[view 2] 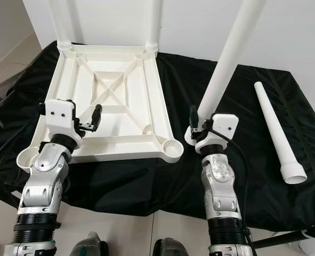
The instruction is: Building children table
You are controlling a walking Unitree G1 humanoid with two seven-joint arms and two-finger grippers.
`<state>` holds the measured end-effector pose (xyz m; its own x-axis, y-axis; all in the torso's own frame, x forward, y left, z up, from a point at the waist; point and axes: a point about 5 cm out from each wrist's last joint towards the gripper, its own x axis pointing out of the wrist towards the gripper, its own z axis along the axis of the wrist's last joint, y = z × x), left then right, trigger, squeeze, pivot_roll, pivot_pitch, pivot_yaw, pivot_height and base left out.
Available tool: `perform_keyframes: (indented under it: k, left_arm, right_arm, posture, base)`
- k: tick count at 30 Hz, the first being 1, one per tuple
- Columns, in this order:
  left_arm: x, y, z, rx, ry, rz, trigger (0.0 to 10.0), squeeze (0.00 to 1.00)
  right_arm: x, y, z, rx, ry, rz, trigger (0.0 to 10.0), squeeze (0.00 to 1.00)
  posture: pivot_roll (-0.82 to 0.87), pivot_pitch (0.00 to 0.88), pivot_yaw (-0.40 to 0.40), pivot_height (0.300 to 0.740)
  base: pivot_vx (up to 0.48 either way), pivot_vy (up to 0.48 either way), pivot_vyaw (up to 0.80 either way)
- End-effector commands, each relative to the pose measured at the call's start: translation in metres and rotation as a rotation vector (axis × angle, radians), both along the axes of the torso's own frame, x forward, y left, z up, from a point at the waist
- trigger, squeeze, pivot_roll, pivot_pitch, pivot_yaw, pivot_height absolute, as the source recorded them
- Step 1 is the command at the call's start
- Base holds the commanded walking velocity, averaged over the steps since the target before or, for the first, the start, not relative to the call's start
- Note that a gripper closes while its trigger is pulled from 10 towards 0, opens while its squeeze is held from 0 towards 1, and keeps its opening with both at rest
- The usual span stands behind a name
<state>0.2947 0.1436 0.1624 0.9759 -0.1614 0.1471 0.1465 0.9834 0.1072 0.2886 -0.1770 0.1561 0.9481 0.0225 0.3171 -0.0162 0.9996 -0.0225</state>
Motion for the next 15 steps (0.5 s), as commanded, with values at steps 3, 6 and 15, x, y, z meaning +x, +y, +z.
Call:
perform_keyframes:
  k: [3, 6, 15]
  left_arm:
    - [-0.0023, -0.001, -0.0022, 0.007, -0.015, 0.054, 10.0, 0.0]
    - [-0.0028, -0.0024, -0.0012, -0.007, -0.022, 0.042, 10.0, 0.0]
    - [-0.0016, -0.0035, 0.0023, -0.026, -0.025, 0.011, 10.0, 0.11]
  right_arm:
    - [-0.0024, -0.0033, 0.0001, 0.008, -0.014, -0.013, 10.0, 0.0]
    - [-0.0021, -0.0036, 0.0027, 0.008, -0.022, -0.01, 10.0, 0.0]
    - [0.0013, -0.0031, 0.0078, -0.005, -0.04, 0.007, 10.0, 0.0]
  posture:
    - [0.02, 0.0, -0.049, 0.74]
    - [0.02, 0.0, -0.052, 0.74]
    - [0.03, 0.0, -0.062, 0.74]
  base:
    - [0.0, 0.0, 0.0]
    - [0.0, 0.0, 0.0]
    - [0.0, 0.0, 0.0]
